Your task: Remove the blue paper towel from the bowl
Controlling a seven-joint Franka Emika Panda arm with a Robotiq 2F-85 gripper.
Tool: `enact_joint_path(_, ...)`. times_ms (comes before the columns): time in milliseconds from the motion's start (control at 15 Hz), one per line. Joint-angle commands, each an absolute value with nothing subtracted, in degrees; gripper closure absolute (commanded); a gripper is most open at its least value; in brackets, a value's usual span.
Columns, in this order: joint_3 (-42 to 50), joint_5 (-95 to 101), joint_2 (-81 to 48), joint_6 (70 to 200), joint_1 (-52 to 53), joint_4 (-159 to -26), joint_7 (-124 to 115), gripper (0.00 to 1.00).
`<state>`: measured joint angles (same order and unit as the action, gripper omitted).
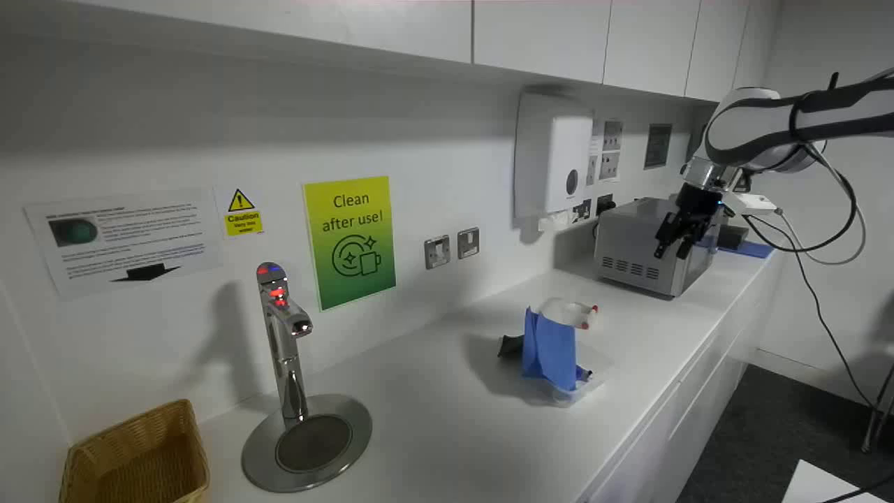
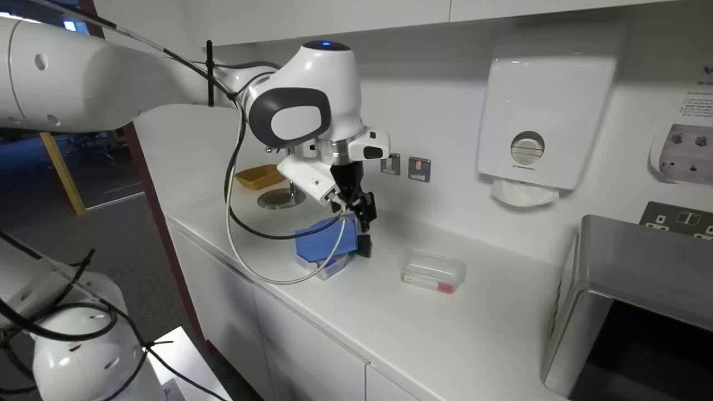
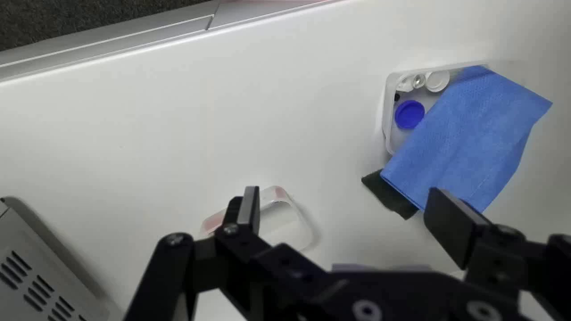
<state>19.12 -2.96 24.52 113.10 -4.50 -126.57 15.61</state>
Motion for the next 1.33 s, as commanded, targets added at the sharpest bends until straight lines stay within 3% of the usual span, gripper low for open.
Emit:
enact_joint_path(0,17.8,-3.7,24.2,112.9,-6.1,-126.4,16.2,0.00)
enact_joint_path(333,17.8,-3.7,24.2,112.9,-6.1,-126.4,16.2,0.00)
enact_joint_path(733,16.1,-6.2,16.5,112.4,-9.0,-121.4,-2.1,0.00)
enact_joint_path(1267,16.4,-15.7,2.2,102.7,-11.1,-104.5,-20.1,0.00)
